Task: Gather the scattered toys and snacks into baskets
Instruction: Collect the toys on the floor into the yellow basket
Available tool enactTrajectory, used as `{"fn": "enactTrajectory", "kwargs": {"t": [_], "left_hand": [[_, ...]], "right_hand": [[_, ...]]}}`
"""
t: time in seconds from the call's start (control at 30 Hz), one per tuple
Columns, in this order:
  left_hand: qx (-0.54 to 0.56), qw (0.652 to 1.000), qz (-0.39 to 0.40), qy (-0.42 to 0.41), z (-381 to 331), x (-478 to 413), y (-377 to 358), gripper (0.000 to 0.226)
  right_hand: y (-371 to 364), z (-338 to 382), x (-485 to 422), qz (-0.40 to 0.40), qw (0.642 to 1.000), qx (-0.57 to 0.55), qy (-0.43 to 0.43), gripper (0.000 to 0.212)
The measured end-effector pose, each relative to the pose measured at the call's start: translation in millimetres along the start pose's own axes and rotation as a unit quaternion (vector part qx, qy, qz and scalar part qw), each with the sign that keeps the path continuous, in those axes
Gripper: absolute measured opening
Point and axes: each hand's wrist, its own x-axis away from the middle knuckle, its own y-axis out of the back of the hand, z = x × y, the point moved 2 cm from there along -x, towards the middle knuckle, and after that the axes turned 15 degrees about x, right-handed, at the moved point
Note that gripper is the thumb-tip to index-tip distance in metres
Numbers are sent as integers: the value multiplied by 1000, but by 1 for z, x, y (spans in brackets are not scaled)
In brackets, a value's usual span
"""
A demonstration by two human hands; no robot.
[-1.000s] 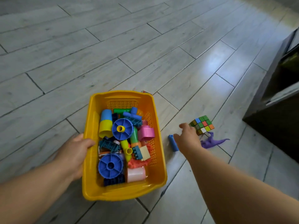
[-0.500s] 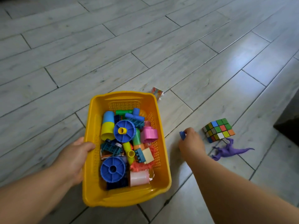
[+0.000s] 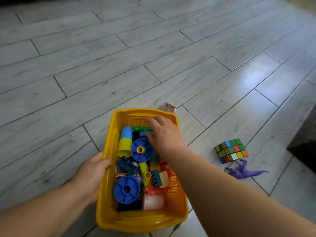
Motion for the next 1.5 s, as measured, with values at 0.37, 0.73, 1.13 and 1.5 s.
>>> {"fn": "enactTrajectory", "kwargs": {"t": [0.37, 0.73, 1.13, 1.5], "left_hand": [[14, 997, -66, -24, -15, -4, 32, 26], [27, 995, -94, -36, -6, -5, 51, 26], [3, 999, 11, -31, -16, -25, -10, 26], [-31, 996, 86, -3, 5, -15, -59, 31]], "right_hand": [[-9, -66, -69, 65, 982, -44, -173, 47], [-46, -63, -68, 189, 975, 50, -107, 36], [50, -49, -23, -132, 962, -127, -204, 35], [39, -9, 26, 60, 991, -83, -86, 50]]}}
